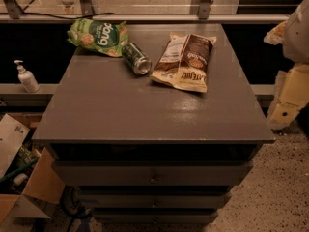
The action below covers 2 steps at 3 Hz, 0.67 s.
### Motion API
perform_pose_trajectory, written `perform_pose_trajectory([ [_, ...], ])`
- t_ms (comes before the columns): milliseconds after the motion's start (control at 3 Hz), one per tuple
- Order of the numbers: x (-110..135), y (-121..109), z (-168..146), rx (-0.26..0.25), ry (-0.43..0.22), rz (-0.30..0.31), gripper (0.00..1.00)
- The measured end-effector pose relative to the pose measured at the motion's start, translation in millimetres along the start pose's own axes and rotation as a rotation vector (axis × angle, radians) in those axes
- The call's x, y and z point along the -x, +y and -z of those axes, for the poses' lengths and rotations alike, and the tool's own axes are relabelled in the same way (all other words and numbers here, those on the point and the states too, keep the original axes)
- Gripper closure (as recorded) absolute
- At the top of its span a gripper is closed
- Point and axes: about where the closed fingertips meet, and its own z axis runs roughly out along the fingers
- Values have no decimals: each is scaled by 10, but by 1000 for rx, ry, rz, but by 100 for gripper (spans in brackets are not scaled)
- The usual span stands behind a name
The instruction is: Pick green can
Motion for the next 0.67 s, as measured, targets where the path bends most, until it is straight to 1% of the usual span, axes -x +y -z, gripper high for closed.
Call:
perform_pose_trajectory([
  [333,0,0,0,0,0,0,0],
  [667,172,-59,15,2,-26,40,0],
])
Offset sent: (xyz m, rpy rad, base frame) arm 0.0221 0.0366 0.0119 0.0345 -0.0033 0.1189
